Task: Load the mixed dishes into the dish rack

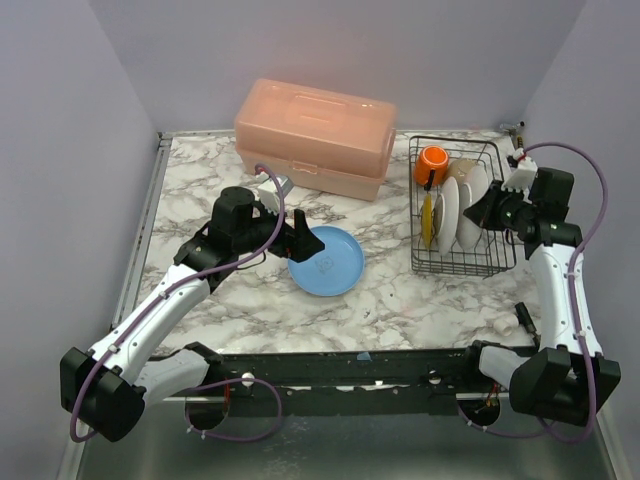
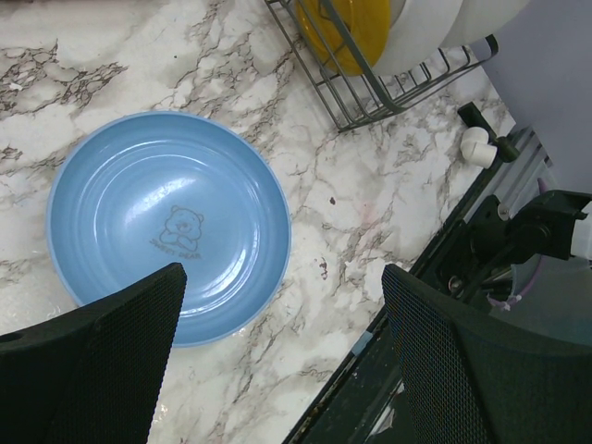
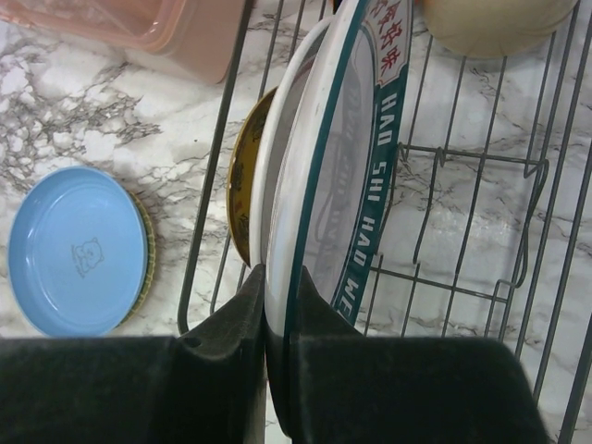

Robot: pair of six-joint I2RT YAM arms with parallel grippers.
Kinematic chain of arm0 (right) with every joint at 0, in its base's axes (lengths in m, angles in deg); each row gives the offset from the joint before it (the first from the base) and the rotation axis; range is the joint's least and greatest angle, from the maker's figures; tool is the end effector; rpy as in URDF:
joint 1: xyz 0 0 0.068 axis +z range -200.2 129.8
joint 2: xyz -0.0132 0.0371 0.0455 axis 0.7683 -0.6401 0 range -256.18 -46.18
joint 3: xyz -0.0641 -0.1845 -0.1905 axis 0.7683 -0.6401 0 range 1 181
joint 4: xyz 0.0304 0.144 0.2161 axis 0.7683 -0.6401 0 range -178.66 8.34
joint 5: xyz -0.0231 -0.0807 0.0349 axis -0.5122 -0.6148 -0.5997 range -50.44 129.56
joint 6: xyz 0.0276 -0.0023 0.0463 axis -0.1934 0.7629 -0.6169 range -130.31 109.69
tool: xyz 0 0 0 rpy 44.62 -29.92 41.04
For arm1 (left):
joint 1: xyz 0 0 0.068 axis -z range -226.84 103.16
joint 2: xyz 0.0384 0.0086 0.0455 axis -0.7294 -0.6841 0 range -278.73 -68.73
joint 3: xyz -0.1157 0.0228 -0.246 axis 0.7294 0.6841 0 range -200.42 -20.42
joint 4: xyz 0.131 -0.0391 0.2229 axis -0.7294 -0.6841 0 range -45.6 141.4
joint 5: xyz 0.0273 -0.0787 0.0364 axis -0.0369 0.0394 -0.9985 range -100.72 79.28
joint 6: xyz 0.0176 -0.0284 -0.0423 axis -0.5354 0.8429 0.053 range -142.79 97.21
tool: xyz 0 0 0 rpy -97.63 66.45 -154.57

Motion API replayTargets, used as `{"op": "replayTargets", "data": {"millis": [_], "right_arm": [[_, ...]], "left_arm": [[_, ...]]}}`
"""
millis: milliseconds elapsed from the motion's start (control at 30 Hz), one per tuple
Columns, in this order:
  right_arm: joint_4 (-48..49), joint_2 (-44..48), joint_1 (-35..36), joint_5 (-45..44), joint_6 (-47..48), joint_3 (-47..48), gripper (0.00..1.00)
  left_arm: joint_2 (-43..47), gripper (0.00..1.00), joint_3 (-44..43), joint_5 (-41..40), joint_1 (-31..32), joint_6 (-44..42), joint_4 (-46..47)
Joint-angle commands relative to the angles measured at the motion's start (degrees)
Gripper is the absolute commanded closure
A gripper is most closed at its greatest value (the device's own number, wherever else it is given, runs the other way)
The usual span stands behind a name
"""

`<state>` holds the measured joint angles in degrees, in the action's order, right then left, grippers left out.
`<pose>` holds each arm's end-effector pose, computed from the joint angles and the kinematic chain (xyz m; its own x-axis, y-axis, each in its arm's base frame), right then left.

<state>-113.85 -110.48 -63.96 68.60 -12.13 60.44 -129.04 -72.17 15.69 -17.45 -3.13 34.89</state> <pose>0.2359 -0.0400 0.3271 -0.5901 0.1731 -0.7885 -0.1497 0.9363 0.3176 0.1982 -0.1298 0.3208 -0.6137 -0.0002 -0.7896 0.6202 0.6187 -0.4822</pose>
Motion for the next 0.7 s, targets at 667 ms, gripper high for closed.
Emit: {"op": "replayTargets", "data": {"millis": [667], "right_arm": [[0.09,-2.27,3.47,-7.94,-2.31,-0.16,0.67]], "left_arm": [[-0.42,0.13,-1.43,0.38,1.38,-0.59,-0.86]]}}
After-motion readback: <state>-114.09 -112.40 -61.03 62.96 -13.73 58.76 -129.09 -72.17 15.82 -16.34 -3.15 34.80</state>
